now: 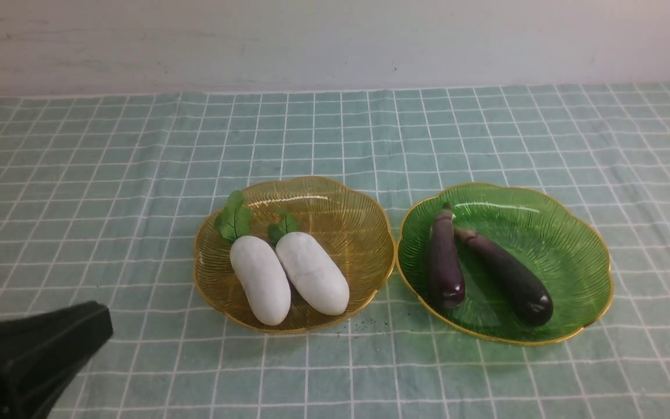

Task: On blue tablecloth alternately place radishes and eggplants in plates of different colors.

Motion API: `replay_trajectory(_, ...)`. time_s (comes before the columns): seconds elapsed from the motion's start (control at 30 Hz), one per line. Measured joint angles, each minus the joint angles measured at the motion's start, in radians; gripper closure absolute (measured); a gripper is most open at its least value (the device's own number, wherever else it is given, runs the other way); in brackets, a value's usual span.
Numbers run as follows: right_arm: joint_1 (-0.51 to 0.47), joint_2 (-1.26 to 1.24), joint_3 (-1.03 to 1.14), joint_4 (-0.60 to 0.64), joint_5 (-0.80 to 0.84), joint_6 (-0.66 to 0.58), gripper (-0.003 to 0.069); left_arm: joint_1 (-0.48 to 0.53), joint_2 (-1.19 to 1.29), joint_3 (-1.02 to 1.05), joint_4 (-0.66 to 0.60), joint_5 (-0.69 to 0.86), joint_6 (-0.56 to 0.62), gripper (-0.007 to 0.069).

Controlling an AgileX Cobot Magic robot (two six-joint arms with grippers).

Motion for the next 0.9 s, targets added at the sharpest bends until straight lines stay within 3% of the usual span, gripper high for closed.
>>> replay_trajectory(0.9,0.000,0.000,0.000,0.000,0.000,0.000,0.0674,0.000,-0.145,0.080,0.117,-0.008,0.056,0.0632)
